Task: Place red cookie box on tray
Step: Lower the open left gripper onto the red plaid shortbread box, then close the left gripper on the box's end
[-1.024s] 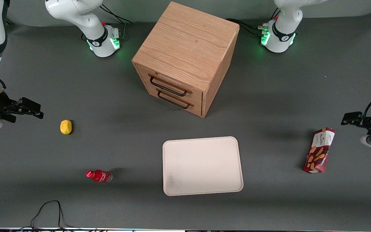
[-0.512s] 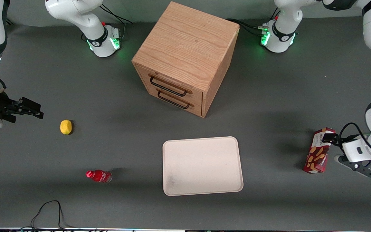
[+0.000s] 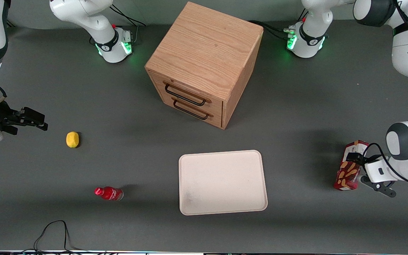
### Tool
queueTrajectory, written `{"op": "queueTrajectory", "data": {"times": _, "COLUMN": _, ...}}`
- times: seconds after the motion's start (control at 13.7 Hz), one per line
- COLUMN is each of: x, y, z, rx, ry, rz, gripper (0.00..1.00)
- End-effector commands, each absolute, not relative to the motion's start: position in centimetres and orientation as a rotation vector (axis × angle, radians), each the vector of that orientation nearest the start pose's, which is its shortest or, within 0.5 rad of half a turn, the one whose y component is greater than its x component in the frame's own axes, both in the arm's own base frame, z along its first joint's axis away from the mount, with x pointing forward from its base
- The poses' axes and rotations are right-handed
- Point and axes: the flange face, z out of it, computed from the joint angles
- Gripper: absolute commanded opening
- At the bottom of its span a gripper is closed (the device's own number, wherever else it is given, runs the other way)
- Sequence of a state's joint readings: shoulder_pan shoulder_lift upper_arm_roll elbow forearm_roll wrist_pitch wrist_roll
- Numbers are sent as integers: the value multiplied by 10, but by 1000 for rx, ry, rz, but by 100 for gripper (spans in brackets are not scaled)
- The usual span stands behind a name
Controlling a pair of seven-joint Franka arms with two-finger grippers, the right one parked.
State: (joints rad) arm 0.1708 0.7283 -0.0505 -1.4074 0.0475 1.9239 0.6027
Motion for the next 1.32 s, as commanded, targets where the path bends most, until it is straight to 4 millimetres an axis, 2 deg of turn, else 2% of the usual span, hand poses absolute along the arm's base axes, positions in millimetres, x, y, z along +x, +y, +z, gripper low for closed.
{"op": "queueTrajectory", "data": {"times": 0.0, "x": 698, "y": 97, "z": 249, "rx": -3099, "ry": 803, "rz": 286, "gripper": 98}}
{"op": "queueTrajectory", "data": {"times": 0.37, "x": 697, "y": 98, "z": 245, "rx": -3104, "ry": 801, "rz": 294, "gripper": 97}}
{"op": "queueTrajectory", "data": {"times": 0.51, "x": 697, "y": 98, "z": 246, "rx": -3106, "ry": 800, "rz": 291, "gripper": 93}}
{"op": "queueTrajectory", "data": {"times": 0.59, "x": 696, "y": 98, "z": 244, "rx": -3106, "ry": 800, "rz": 295, "gripper": 85}}
{"op": "queueTrajectory", "data": {"times": 0.66, "x": 697, "y": 98, "z": 246, "rx": -3106, "ry": 800, "rz": 293, "gripper": 69}}
{"op": "queueTrajectory", "data": {"times": 0.73, "x": 696, "y": 98, "z": 245, "rx": -3106, "ry": 800, "rz": 295, "gripper": 40}}
{"op": "queueTrajectory", "data": {"times": 0.8, "x": 696, "y": 97, "z": 245, "rx": -3107, "ry": 800, "rz": 300, "gripper": 2}}
{"op": "queueTrajectory", "data": {"times": 1.24, "x": 695, "y": 103, "z": 245, "rx": -3112, "ry": 788, "rz": 299, "gripper": 0}}
